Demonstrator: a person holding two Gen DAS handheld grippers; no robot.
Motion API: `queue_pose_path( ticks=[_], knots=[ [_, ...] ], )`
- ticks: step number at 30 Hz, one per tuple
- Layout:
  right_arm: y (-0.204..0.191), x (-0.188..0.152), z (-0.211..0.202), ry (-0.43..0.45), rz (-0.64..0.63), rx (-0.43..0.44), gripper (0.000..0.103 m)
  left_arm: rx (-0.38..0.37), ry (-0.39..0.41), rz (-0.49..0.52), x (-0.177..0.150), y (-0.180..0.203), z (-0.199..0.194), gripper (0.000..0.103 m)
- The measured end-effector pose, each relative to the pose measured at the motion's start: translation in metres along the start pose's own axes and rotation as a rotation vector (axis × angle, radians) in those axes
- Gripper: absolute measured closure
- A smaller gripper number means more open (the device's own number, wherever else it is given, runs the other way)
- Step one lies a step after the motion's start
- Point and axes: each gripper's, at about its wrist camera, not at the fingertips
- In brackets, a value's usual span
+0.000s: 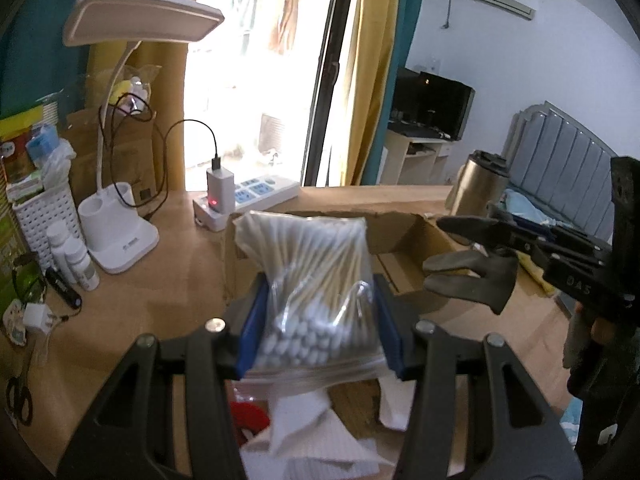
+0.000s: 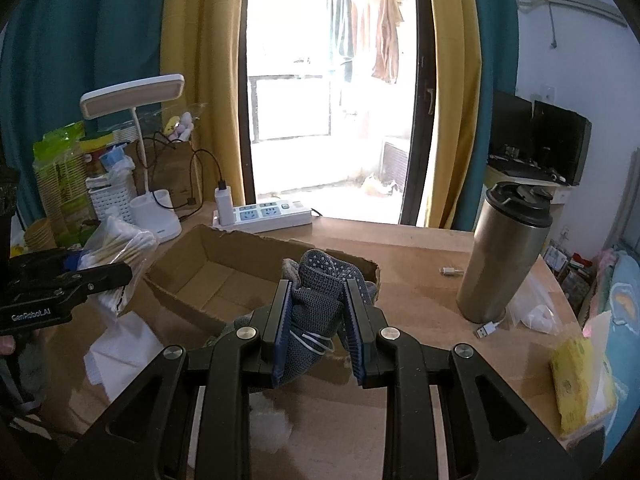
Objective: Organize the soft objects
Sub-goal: 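Carry the glove into the cardboard box with the right tool while the left tool drops the swab bag in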
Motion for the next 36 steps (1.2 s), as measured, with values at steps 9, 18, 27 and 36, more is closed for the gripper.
queue_pose_path(
  ticks=[9, 18, 27, 36],
  knots=[
    [0.011, 0.01, 0.021, -0.001, 0.005, 0.005, 0.076, 0.019, -0.016, -0.002, 0.017, -0.007, 0.027, 0.052],
    [0.015, 0.019, 0.046, -0.013, 0.008, 0.013, 0.076, 0.036, -0.046, -0.025, 0.027, -0.017, 0.055, 0.052],
    [0.015, 0.02, 0.074, -0.054, 0.011, 0.026, 0.076, 0.064, -0.088, -0.046, 0.036, -0.032, 0.08, 0.051],
    [0.014, 0.019, 0.077, -0.062, 0.026, 0.015, 0.056, 0.067, -0.157, -0.052, 0.036, -0.036, 0.097, 0.028]
  ],
)
Point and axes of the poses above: each gripper's, at about its wrist camera, not at the fingertips, and z roughly the way its jaws point, y to its right, x to its top, and after that the axes turned 9 degrees about -y, right-handed
